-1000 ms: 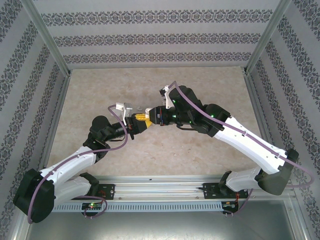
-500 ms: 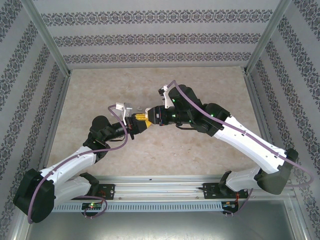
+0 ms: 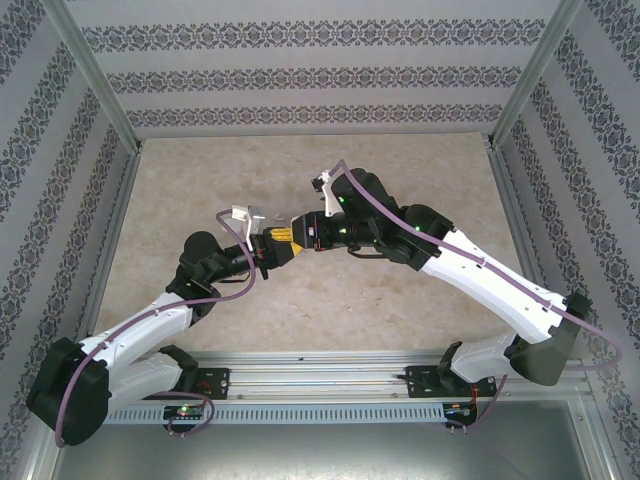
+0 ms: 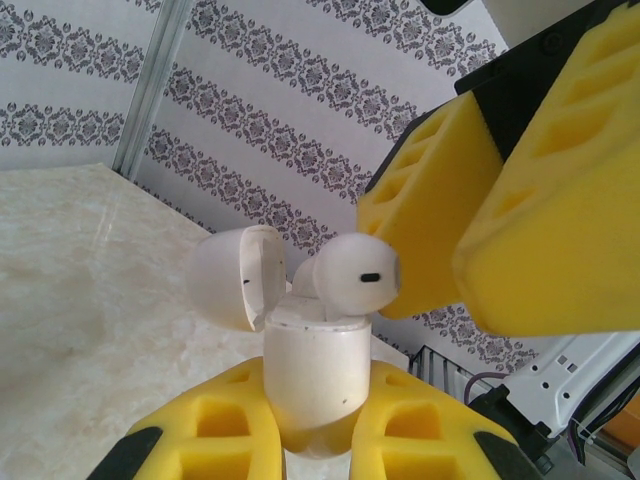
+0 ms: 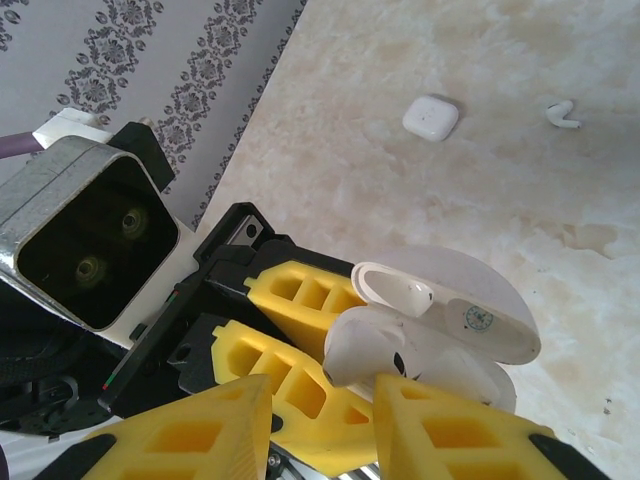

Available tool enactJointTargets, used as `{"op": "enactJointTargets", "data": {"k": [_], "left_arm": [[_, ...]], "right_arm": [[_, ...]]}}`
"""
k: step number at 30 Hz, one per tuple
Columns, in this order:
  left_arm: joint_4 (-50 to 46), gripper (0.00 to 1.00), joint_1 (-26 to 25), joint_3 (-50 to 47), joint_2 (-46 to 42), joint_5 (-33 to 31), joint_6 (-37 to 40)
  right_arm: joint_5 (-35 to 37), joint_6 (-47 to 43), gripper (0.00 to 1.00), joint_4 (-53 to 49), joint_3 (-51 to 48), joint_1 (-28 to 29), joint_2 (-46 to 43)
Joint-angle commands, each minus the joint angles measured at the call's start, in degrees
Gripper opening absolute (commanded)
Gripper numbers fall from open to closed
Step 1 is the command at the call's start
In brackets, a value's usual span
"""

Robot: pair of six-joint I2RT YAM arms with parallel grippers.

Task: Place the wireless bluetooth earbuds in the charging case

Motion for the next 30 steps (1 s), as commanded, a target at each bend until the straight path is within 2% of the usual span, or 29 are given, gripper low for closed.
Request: {"op": "enactJointTargets", "data": {"k": [1, 14, 20, 26, 30], "left_arm": [[3.16, 0.0, 0.21, -0.26, -0.88, 1.02, -0.01], [2.9, 0.0, 0.21, -0.35, -1.34, 1.04, 0.25], [1.94, 0.0, 0.21, 0.62, -2.11, 3.75, 1.21], [2.19, 0.0, 0.21, 2.48, -2.4, 9.73, 1.75], [3.4, 0.0, 0.17, 3.08, -2.2, 12.34, 1.49]], "right_arm": [[-0.69, 0.17, 0.32, 0.38, 2.23, 0.37, 0.77], [0.52, -1.13, 0.33, -2.79, 5.76, 0.22, 0.31], [2.41, -1.74, 0.38, -4.97, 4.36, -3.62, -3.35], [-3.63, 0.37, 0.41, -3.18, 1.37, -9.43, -4.95], [-10.35, 2.77, 0.41, -0.14, -0.8, -11.94, -4.66]]}}
